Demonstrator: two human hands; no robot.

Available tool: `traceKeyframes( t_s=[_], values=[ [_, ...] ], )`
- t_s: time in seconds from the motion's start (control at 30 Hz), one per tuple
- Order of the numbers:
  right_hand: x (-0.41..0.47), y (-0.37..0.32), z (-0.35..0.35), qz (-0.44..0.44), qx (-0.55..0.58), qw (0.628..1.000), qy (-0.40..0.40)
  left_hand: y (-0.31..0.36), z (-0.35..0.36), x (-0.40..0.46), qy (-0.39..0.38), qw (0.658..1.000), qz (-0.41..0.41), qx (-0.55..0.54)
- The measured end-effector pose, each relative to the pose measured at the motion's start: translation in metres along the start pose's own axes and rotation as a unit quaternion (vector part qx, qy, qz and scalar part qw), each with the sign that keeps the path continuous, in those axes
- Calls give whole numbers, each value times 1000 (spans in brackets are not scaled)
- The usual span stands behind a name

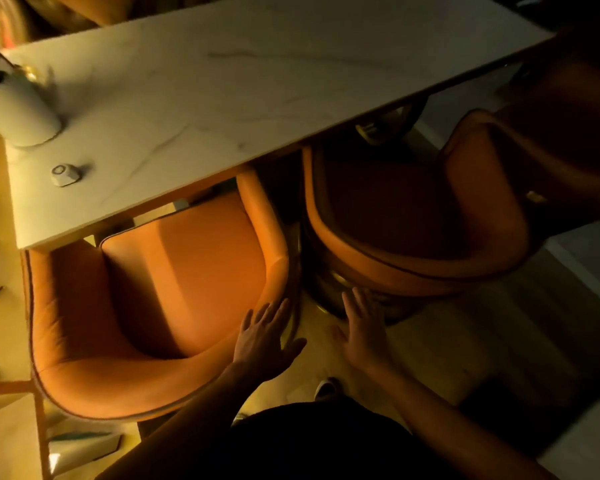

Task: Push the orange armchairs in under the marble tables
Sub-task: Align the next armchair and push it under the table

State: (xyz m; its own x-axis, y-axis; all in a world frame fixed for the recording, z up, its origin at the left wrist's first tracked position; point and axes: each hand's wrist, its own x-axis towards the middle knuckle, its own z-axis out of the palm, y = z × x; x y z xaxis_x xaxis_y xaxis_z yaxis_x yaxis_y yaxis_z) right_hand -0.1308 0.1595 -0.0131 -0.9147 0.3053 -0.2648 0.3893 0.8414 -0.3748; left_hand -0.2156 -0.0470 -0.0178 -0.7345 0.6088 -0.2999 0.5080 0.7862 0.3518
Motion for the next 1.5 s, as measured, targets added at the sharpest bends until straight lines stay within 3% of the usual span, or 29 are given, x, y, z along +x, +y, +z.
traceKeyframes(
  t_s=[0.47,0.73,0.93,1.07,1.3,1.5],
  values=[
    [18,139,-74,82,80,983,146,143,-1,126,-5,995,104,-4],
    [53,174,-93,129,-24,987,96,181,-6,194,-49,984,172,4],
    [73,201,-103,154,-65,986,-8,193,9,240,-164,969,186,3],
    [82,217,-111,153,-36,986,-59,201,21,256,-207,959,192,9],
    [97,244,-128,97,-49,987,-117,217,32,274,-224,954,197,15],
    [121,291,-137,-7,-83,984,-156,240,48,277,-219,957,176,69]
  ],
)
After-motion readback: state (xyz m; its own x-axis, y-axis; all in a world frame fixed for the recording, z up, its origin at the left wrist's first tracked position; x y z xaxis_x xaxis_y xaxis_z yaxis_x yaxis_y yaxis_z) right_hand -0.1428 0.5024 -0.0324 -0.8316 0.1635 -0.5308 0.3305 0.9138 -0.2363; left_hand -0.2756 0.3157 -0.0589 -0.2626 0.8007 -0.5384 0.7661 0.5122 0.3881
